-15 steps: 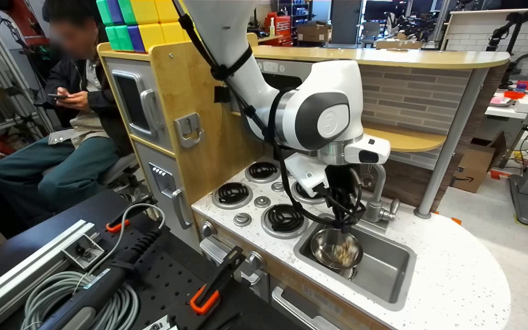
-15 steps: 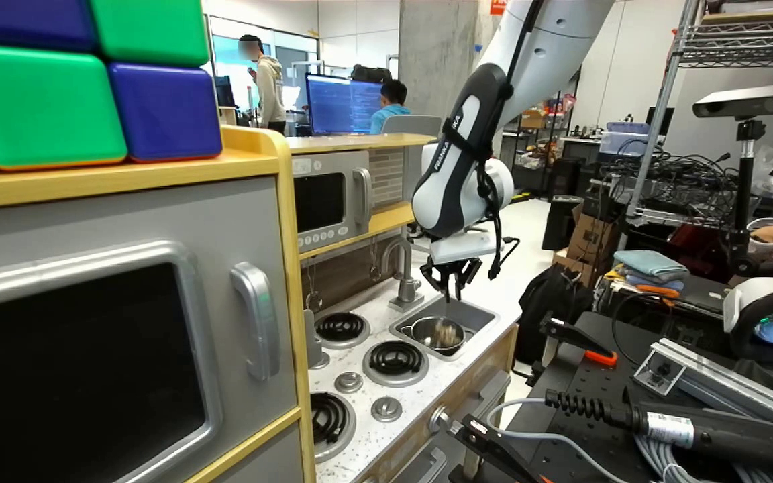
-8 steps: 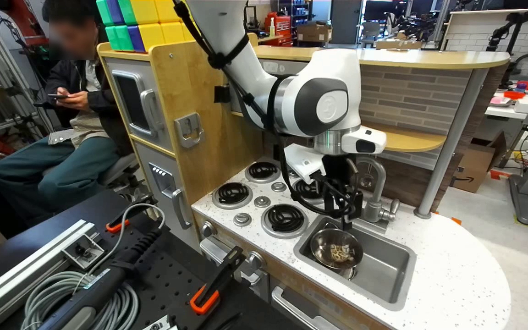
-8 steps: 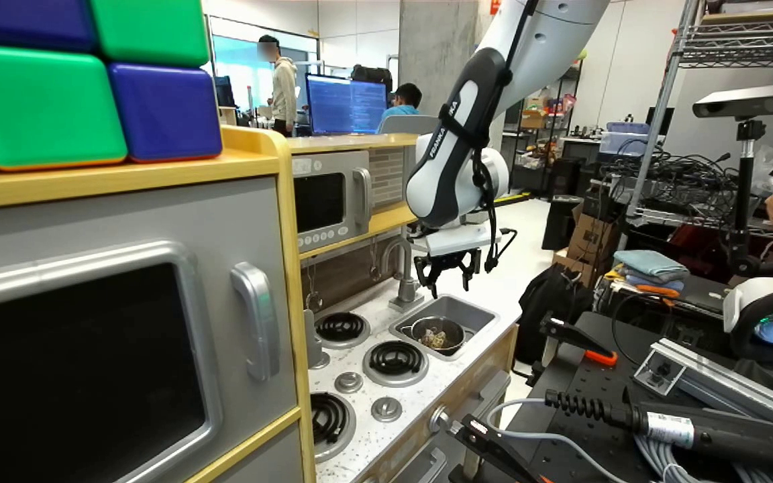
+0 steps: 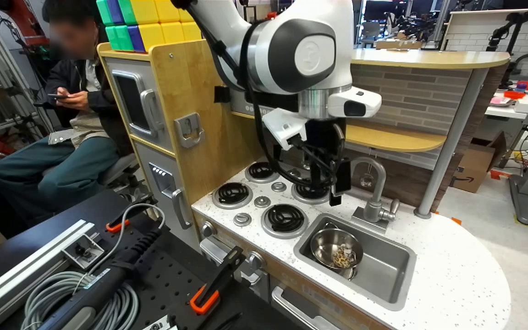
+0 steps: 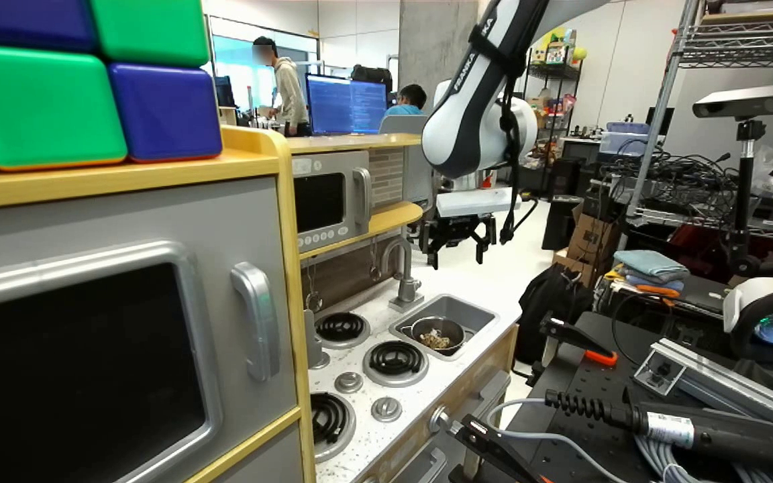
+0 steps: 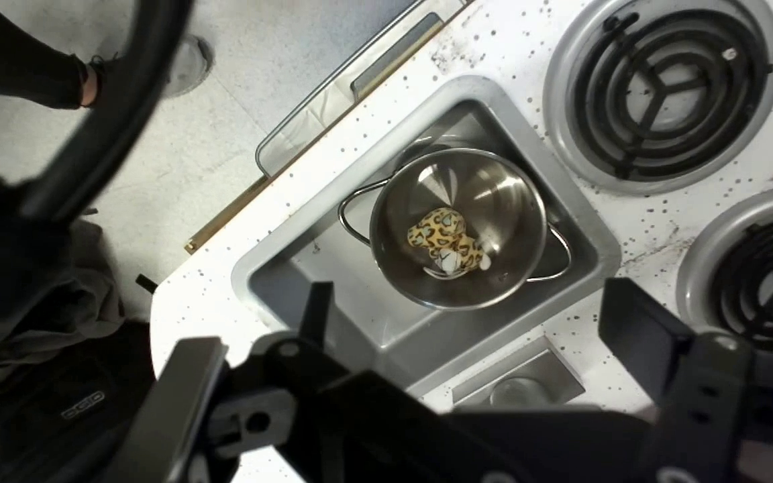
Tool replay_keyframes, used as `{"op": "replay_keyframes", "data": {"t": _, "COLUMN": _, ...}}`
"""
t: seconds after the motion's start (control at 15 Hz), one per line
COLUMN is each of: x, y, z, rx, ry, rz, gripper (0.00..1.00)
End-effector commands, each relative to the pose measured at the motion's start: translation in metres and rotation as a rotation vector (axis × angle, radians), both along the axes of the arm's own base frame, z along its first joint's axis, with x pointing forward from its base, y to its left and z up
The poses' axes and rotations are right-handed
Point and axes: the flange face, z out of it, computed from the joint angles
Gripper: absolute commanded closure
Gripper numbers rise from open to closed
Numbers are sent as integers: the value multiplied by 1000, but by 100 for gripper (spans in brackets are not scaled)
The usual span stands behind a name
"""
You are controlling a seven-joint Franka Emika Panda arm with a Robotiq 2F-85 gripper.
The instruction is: Put the toy in the pot in the sink
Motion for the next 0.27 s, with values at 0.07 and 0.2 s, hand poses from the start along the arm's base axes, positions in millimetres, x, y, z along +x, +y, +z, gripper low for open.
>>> {"op": "replay_keyframes", "data": {"t": 0.07, "x": -11, "y": 5, "z": 13, "rx": 10, "ry": -5, "rz": -20, "gripper": 0}}
{"op": "replay_keyframes", "data": {"t": 0.2, "x": -16, "y": 9, "z": 15, "rx": 15, "ry": -3, "rz": -26, "gripper": 0}}
